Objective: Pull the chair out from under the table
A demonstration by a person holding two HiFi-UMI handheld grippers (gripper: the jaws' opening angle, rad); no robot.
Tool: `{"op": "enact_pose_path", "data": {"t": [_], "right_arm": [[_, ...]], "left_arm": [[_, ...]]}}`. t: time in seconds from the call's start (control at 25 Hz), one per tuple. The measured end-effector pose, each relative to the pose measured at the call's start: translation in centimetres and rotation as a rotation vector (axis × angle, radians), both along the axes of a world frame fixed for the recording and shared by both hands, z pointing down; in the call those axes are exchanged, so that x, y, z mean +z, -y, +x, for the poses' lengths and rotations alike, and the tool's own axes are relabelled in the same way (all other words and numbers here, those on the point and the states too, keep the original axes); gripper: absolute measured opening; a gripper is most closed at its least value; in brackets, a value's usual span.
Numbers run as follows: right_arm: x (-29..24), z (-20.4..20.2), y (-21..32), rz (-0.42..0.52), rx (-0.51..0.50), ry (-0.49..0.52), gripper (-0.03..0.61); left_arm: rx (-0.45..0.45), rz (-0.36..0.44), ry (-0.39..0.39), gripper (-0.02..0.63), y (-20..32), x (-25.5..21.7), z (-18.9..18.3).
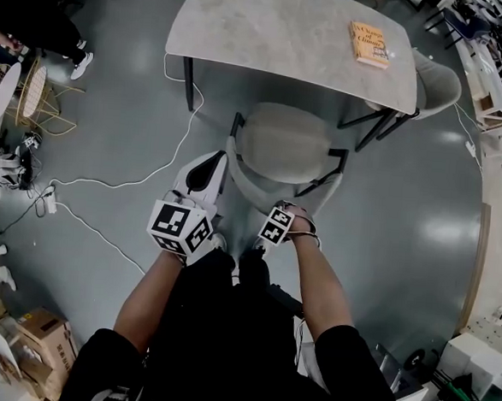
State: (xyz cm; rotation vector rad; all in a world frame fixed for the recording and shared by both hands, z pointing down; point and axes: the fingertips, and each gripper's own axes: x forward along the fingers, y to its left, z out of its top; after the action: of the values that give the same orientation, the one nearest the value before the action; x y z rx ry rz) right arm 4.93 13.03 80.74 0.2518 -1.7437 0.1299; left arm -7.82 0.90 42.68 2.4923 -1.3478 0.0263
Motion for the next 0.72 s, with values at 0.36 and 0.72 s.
{"op": "enact_pose_path", "data": {"t": [0.36, 0.72], "right_arm": [[0.1, 0.0, -1.0, -0.005, -0.010, -0.005, 0.060], [0.0, -0.5, -2.4, -0.005, -0.005, -0.005, 0.060]], "left_arm": [[0.003, -0.001, 0.003, 0.008, -0.9, 0.0, -0.2], [0.008, 0.003, 0.001, 0.008, -1.9, -0.2, -0.4]]}}
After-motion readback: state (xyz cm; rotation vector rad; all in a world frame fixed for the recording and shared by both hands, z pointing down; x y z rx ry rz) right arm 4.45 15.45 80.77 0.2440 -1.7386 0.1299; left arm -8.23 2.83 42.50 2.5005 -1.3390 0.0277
